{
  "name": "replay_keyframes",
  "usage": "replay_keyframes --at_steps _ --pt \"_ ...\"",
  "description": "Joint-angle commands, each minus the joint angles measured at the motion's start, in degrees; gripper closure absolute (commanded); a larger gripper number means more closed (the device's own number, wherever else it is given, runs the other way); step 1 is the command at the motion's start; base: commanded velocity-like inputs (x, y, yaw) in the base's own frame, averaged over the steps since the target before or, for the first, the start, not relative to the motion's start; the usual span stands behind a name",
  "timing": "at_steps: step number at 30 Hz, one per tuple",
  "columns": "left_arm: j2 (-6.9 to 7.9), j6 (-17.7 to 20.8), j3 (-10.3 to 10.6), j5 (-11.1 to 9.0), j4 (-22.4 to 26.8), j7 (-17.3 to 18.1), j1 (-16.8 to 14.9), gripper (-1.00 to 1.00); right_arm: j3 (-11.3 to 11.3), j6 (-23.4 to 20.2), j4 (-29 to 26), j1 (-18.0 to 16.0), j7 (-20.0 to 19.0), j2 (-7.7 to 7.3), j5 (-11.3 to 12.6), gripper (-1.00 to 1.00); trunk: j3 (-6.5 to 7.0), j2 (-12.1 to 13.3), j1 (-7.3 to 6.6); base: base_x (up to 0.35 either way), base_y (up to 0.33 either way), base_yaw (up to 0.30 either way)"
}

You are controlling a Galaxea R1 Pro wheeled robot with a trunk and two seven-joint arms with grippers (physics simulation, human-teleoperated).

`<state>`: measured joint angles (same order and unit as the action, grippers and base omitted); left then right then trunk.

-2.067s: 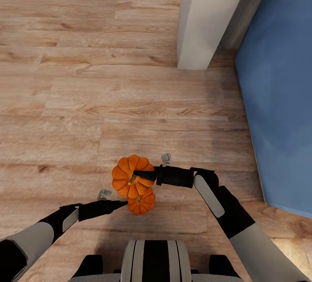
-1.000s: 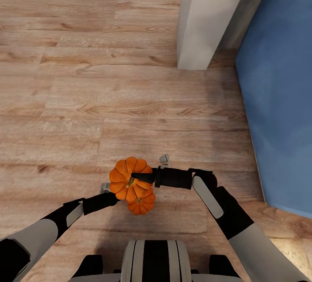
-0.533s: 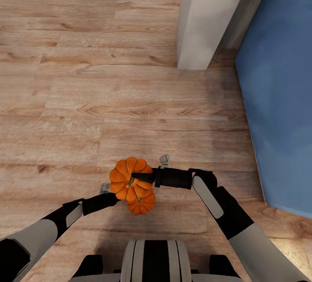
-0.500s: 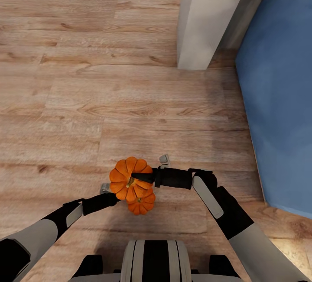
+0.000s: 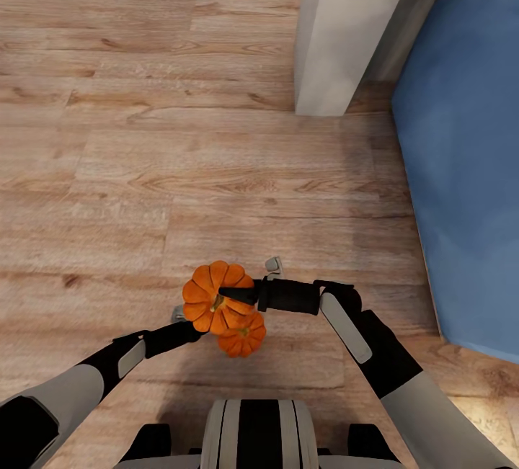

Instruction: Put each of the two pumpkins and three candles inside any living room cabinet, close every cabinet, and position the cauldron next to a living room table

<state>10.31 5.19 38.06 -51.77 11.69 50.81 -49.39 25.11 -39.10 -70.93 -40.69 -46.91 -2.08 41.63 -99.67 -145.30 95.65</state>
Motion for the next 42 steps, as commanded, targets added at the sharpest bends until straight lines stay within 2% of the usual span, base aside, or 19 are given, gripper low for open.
replay_keyframes --at_steps 1,10,13,17,20,23,25,30,33,35,36,42 --pt "-0.03 0.0 0.0 0.0 0.0 0.0 0.0 -1.00 0.0 0.0 0.0 0.0 0.0 -0.01 0.0 1.00 0.00 0.0 0.00 0.000 0.000 0.000" --pt "-0.06 0.0 0.2 0.2 0.1 0.1 0.0 -1.00 -0.1 -0.1 0.0 0.0 0.1 0.01 0.0 1.00 0.00 0.0 0.00 0.000 0.000 0.000" --pt "0.49 -0.1 0.3 0.2 0.7 0.9 0.0 -1.00 -0.1 -0.1 -0.1 0.0 0.1 -0.02 0.0 1.00 0.00 0.0 0.00 0.000 0.000 0.000" --pt "1.05 -0.2 0.3 0.2 0.9 5.4 0.0 -1.00 -0.1 -0.1 -0.1 0.0 0.0 -0.12 0.0 1.00 0.00 0.0 0.00 0.000 0.000 0.000" --pt "2.69 -0.1 0.2 0.2 1.0 8.8 0.0 -1.00 -0.2 -0.1 -0.1 0.0 0.0 -0.19 0.0 1.00 0.00 0.0 0.00 0.000 0.000 0.000" --pt "3.50 -0.1 0.2 0.2 1.0 9.9 0.0 -1.00 -0.2 -0.1 -0.1 0.0 0.0 -0.20 0.0 1.00 0.00 0.0 0.00 0.000 0.000 0.000" --pt "3.25 0.0 0.4 0.3 1.0 10.2 0.0 -1.00 -0.2 -0.1 -0.1 0.0 0.0 -0.20 0.0 1.00 0.00 0.0 0.00 0.000 0.000 0.000" --pt "2.47 0.0 0.4 0.3 0.5 8.0 0.0 -1.00 -0.2 -0.1 -0.1 0.0 0.0 -0.21 0.1 1.00 0.00 0.0 0.00 0.000 0.000 0.000" --pt "0.25 0.0 0.7 0.4 0.3 3.0 0.0 -1.00 -0.2 -0.1 -0.1 0.0 0.0 -0.16 0.0 1.00 0.00 0.0 0.00 0.000 0.000 0.000" --pt "-0.73 0.0 1.7 0.4 0.2 0.7 0.1 -1.00 -0.2 -0.1 -0.1 0.0 0.0 -0.13 0.0 1.00 0.00 0.0 0.00 0.000 0.000 0.000" --pt "-1.09 0.0 2.9 0.4 0.2 0.0 0.1 -1.00 -0.2 -0.1 -0.1 0.0 0.0 -0.07 0.0 1.00 0.00 0.0 0.00 0.000 0.000 0.000" --pt "-1.58 0.0 4.1 0.4 0.2 -0.5 0.1 -1.00 -0.2 -0.1 -0.1 0.0 0.0 -0.08 0.1 1.00 0.00 0.0 0.00 0.000 0.000 0.000"
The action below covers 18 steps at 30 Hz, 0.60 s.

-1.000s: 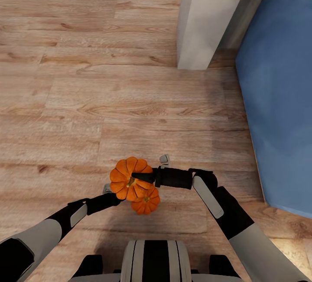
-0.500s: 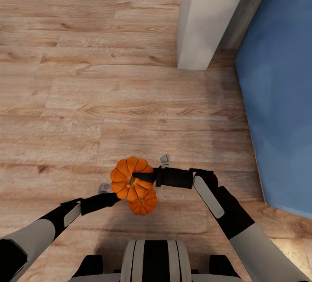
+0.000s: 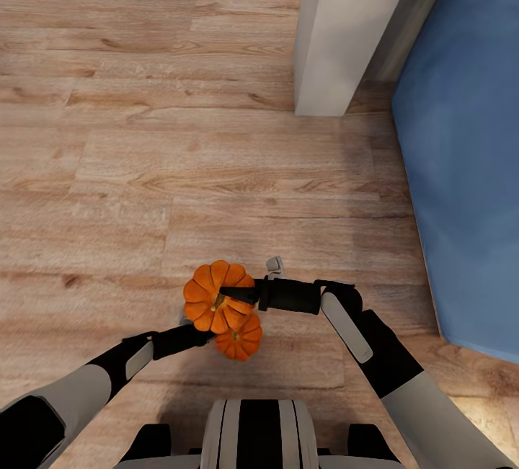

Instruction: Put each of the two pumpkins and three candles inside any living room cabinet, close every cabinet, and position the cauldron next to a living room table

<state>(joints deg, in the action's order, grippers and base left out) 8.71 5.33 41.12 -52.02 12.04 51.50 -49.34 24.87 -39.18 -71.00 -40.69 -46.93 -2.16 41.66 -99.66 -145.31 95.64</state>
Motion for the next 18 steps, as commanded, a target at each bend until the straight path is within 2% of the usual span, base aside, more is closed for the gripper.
replay_keyframes --at_steps 1,5,17,18 --pt "-0.15 -0.1 1.0 0.6 -0.2 -1.2 0.0 -1.00 0.0 0.0 0.0 0.0 0.0 -0.01 0.0 1.00 -0.01 0.0 0.01 0.000 0.000 0.000" --pt "-0.53 -0.1 1.2 0.6 -0.2 -1.2 0.0 -1.00 0.0 0.0 0.0 0.0 0.0 -0.04 0.0 1.00 -0.01 0.0 0.01 0.000 0.000 0.000" --pt "-0.43 0.5 1.3 0.6 0.1 -0.9 0.0 -1.00 0.0 0.0 0.1 0.0 0.1 0.05 0.0 1.00 -0.01 0.0 0.01 0.000 0.000 0.000" --pt "-0.78 0.6 1.2 0.7 -0.2 -1.1 0.4 -1.00 0.1 0.0 0.4 -0.2 -0.2 0.02 0.0 1.00 -0.01 0.0 0.01 0.000 0.000 0.000"
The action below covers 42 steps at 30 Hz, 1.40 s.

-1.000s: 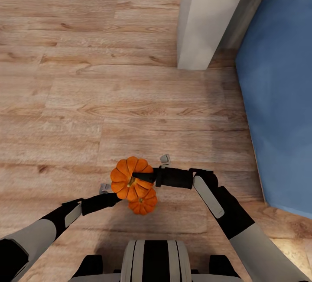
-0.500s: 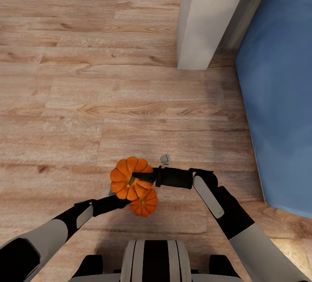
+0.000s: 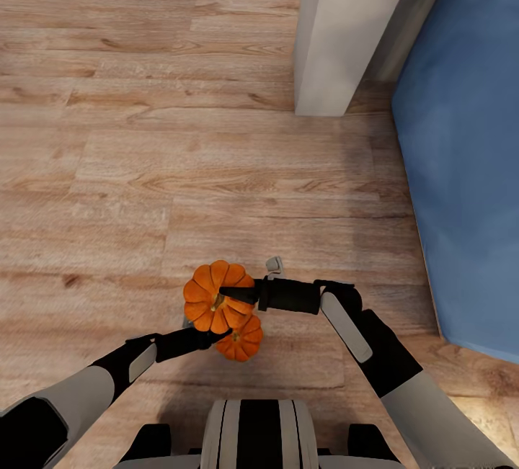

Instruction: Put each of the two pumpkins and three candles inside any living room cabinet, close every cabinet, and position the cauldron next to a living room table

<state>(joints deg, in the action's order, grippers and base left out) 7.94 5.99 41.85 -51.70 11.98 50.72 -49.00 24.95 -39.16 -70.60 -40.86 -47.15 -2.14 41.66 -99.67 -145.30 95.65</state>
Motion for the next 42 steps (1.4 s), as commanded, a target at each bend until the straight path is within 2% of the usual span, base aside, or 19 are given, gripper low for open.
replay_keyframes --at_steps 1,6,9,15,21,22,26,27,33,38,42 --pt "-0.02 -0.1 0.3 0.3 -0.3 -0.4 0.3 -1.00 0.0 0.0 0.2 0.0 0.0 0.02 0.0 1.00 0.00 0.0 0.01 0.000 0.000 0.000" --pt "0.06 -0.1 -0.9 -0.9 -0.3 -0.3 0.9 -1.00 0.0 0.0 -0.2 0.5 0.7 0.12 -0.3 1.00 0.09 0.0 0.01 0.000 0.000 -0.055" --pt "0.07 -0.1 -1.3 -0.9 -0.3 -0.8 0.9 -1.00 0.0 0.0 -0.2 0.6 0.7 0.07 -0.2 1.00 0.28 0.0 0.01 0.000 0.000 -0.195" --pt "0.11 -0.1 0.3 -0.4 -0.3 -0.8 0.9 -1.00 0.0 0.1 -0.2 0.6 0.7 0.07 -0.2 1.00 0.67 0.0 0.01 0.000 0.000 -0.204" --pt "0.09 -0.1 0.4 -1.3 -0.3 -0.6 0.9 -1.00 0.0 0.1 -0.2 0.6 0.7 0.06 -0.2 1.00 1.07 0.0 0.01 0.000 0.000 -0.206" --pt "0.07 0.0 0.5 0.5 -0.2 -0.6 0.9 -1.00 0.0 0.1 -0.2 0.6 0.7 0.05 -0.2 1.00 1.14 0.0 0.01 0.000 0.000 -0.206" --pt "-0.06 0.1 0.8 0.6 0.2 -0.4 0.9 -1.00 0.0 0.1 -0.1 0.6 0.7 0.08 -0.2 1.00 1.41 0.0 0.01 0.000 0.000 -0.206" --pt "-0.11 0.1 1.1 0.6 0.4 -0.2 0.9 1.00 0.0 0.1 -0.1 0.6 0.7 0.10 -0.2 1.00 1.47 0.0 0.01 0.000 0.000 -0.206" --pt "-0.23 1.1 3.6 0.5 2.2 0.5 0.9 1.00 0.0 0.1 -0.1 0.6 0.7 0.12 -0.1 1.00 1.76 0.0 0.01 0.000 0.000 -0.148" --pt "0.02 1.2 3.9 0.5 3.4 1.6 0.9 1.00 0.0 0.1 -0.1 0.6 0.7 0.12 -0.1 1.00 1.78 0.0 0.01 0.000 0.000 -0.009" --pt "2.13 1.3 3.6 0.5 3.5 7.9 0.9 1.00 0.0 0.1 -0.1 0.6 0.7 0.12 -0.1 1.00 1.78 0.0 0.01 0.000 0.000 0.000"
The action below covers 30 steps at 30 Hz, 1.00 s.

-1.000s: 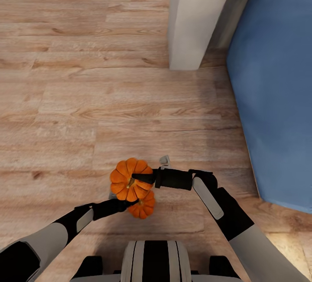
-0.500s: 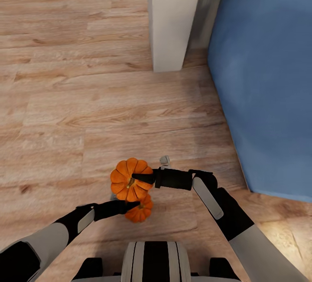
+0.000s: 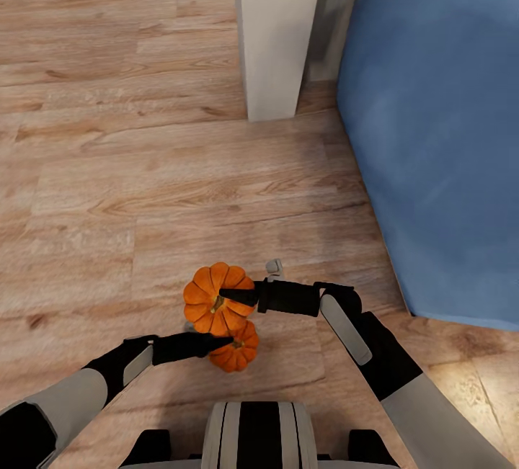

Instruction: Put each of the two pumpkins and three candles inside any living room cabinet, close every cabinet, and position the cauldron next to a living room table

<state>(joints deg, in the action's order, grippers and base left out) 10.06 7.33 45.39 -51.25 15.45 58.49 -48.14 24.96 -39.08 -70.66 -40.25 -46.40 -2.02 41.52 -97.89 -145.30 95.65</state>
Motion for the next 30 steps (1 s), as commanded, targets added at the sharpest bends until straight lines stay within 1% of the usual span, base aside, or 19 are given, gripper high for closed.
replay_keyframes --at_steps 1,4,5,7,8,10,14,16,18,19,20,21,24,25,28,30 --pt "0.67 0.0 0.1 0.0 0.0 1.0 0.0 1.00 0.0 0.0 0.0 0.0 0.0 0.00 0.1 1.00 0.00 0.0 0.00 0.000 0.000 0.000" --pt "1.85 0.0 -0.1 0.0 0.1 1.9 -0.1 1.00 0.0 0.0 0.0 0.0 0.0 -0.07 0.2 1.00 0.00 0.0 0.00 0.000 0.000 0.000" --pt "2.48 0.0 -0.2 -0.2 0.2 2.1 -0.2 1.00 -0.1 0.0 0.0 0.0 -0.1 -0.08 0.2 1.00 0.00 0.0 0.00 0.000 0.000 0.000" --pt "3.06 0.0 -0.2 -0.4 0.2 2.1 -0.3 1.00 -0.2 0.0 -0.1 0.0 -0.1 -0.09 0.2 1.00 0.00 0.0 0.00 0.000 0.000 0.000" --pt "3.70 0.0 -0.3 -0.5 0.3 2.2 -0.4 1.00 -0.3 0.0 -0.1 0.0 -0.1 -0.09 0.3 1.00 0.00 0.0 0.00 0.000 0.000 0.000" --pt "4.18 0.0 -0.3 -0.5 0.7 3.1 -0.5 1.00 -0.8 0.0 -0.3 0.0 -0.1 -0.14 0.3 1.00 0.00 0.0 0.00 0.000 0.000 0.000" --pt "5.14 0.0 -0.4 -0.6 0.9 5.2 -0.6 1.00 -4.7 -0.1 -0.3 0.0 -0.4 -0.25 0.3 1.00 0.00 0.0 0.00 0.000 0.000 0.000" --pt "5.43 0.0 -0.8 -0.5 0.9 5.7 -0.6 1.00 -6.4 -0.1 -0.3 0.0 -0.5 -0.27 0.3 1.00 0.00 0.0 0.00 0.000 0.000 0.000" --pt "6.18 0.0 -1.2 -0.6 0.9 6.1 -0.7 1.00 -8.2 -0.1 -0.4 0.0 -0.5 -0.30 0.3 1.00 0.00 0.0 0.00 0.000 0.000 0.000" --pt "6.56 0.0 -1.3 -0.6 0.9 6.1 -0.7 1.00 -8.8 -0.1 -0.4 0.0 -0.5 -0.32 0.3 1.00 0.00 0.0 0.00 0.000 0.000 0.000" --pt "7.30 0.0 -1.7 -0.7 1.0 6.6 -0.7 1.00 -9.8 -0.1 -0.4 0.0 -0.5 -0.34 0.3 1.00 0.00 0.0 0.00 0.000 0.000 0.000" --pt "7.64 0.0 -2.1 -0.7 1.0 7.0 -0.7 1.00 -10.2 -0.2 -0.4 0.0 -0.5 -0.34 0.3 1.00 0.00 0.0 0.00 0.000 0.000 0.000" --pt "8.84 0.0 -4.6 -0.6 0.9 9.5 -0.7 1.00 -11.5 -0.4 -0.4 0.0 -0.5 -0.37 0.3 1.00 0.00 0.0 0.00 0.000 0.000 0.000" --pt "9.94 0.0 -5.9 -0.6 0.9 10.4 -0.7 1.00 -11.9 -0.4 -0.4 0.0 -0.5 -0.41 0.3 1.00 0.00 0.0 0.00 0.000 0.000 0.000" --pt "11.37 0.1 -7.4 -0.7 0.9 11.0 -0.7 1.00 -12.2 -0.4 -0.4 0.0 -0.6 -0.71 0.4 1.00 0.00 0.0 0.00 0.000 0.000 0.000" --pt "11.94 0.1 -8.3 -0.7 0.9 11.1 -0.7 1.00 -13.0 -0.4 -0.4 0.0 -0.6 -1.00 0.4 1.00 0.00 0.0 0.00 0.000 0.000 0.000"
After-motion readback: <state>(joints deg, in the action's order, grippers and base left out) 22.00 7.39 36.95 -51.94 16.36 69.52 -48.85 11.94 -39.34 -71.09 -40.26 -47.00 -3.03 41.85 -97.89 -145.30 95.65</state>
